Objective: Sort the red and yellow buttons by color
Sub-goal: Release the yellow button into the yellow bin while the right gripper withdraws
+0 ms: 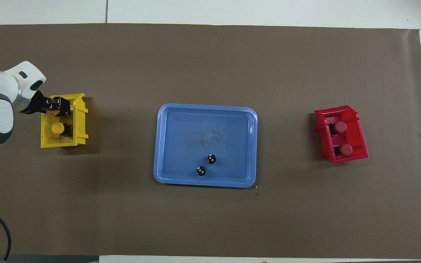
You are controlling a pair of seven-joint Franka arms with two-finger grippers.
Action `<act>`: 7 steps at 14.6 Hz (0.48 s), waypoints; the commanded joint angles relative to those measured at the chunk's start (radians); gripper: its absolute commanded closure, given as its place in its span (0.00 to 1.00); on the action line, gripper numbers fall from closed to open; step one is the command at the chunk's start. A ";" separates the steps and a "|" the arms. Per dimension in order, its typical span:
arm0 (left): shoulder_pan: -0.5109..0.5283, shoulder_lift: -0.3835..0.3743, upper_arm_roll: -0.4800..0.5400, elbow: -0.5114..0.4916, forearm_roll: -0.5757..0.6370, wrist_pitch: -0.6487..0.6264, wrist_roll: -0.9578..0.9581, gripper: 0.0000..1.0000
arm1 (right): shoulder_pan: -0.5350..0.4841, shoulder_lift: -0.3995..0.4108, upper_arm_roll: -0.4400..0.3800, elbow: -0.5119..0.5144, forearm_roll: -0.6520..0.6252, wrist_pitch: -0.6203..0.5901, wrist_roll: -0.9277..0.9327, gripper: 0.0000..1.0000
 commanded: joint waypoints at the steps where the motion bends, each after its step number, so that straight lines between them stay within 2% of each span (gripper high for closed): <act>1: -0.004 -0.033 0.004 0.105 -0.001 -0.172 0.002 0.05 | 0.062 0.012 -0.058 0.014 -0.021 -0.024 -0.015 0.00; 2: -0.004 -0.032 0.004 0.169 -0.006 -0.254 0.003 0.00 | 0.064 0.009 -0.060 0.007 -0.021 -0.033 -0.015 0.00; 4: -0.009 -0.036 -0.004 0.255 -0.003 -0.366 0.005 0.00 | 0.064 0.009 -0.062 0.007 -0.021 -0.043 -0.015 0.00; 7: -0.010 -0.117 -0.020 0.283 -0.003 -0.478 0.012 0.00 | 0.051 0.009 -0.060 0.003 -0.021 -0.040 -0.016 0.00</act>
